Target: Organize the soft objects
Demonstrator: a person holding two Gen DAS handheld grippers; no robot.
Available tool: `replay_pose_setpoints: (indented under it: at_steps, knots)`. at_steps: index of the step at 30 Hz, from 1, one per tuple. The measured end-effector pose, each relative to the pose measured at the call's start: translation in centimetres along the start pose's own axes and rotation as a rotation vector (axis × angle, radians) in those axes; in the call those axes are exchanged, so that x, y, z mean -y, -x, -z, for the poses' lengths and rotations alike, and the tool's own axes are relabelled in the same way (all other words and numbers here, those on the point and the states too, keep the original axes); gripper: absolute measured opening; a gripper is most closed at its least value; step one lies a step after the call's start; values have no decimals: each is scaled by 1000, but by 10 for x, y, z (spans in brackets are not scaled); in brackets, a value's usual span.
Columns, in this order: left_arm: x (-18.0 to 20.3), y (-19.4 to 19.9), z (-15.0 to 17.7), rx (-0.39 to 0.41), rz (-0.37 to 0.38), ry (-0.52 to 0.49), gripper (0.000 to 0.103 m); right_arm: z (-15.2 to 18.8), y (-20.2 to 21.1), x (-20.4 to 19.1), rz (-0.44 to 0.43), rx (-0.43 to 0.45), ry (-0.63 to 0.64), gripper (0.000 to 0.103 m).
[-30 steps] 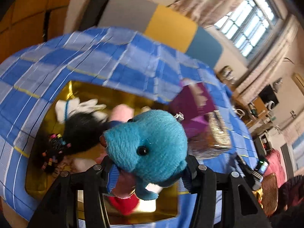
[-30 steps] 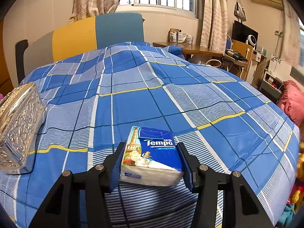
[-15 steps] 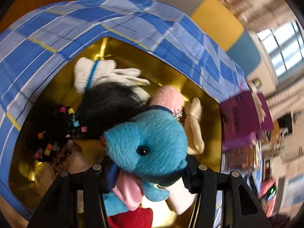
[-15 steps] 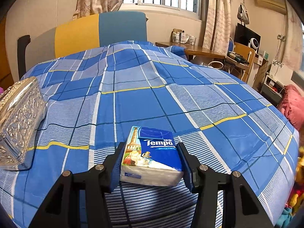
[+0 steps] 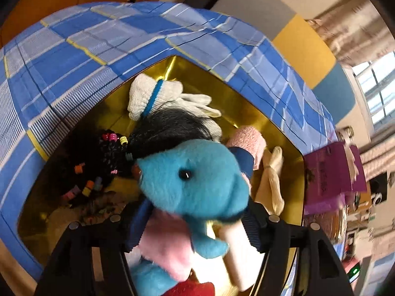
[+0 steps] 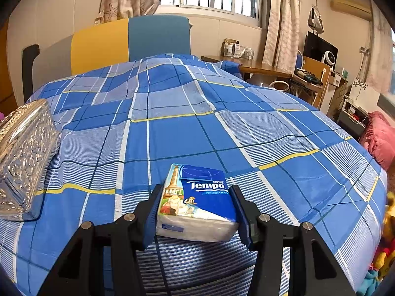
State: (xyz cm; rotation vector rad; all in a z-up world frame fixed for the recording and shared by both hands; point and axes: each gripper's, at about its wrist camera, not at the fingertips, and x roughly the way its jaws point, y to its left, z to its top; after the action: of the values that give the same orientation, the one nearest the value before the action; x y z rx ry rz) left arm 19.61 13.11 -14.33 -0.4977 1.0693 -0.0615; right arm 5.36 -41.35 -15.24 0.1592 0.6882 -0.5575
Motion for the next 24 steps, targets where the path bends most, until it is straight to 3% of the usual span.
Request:
replay_pose_setpoints:
  at_steps: [4, 7, 13, 17, 24]
  knots:
    - [8, 18, 13, 55, -51, -102, 68, -2, 6, 2, -4, 17, -10, 54]
    - [12, 24, 17, 84, -46, -152, 67, -4, 12, 3, -2, 21, -7, 54]
    - [35, -10, 15, 36, -39, -231, 66, -9, 50, -3, -55, 68, -16, 54]
    - [51, -12, 12, 50, -21, -302, 66, -17, 80, -14, -127, 98, -42, 54]
    - [40, 34, 16, 174, -72, -385, 66, -25, 118, -64, -314, 95, -38, 54]
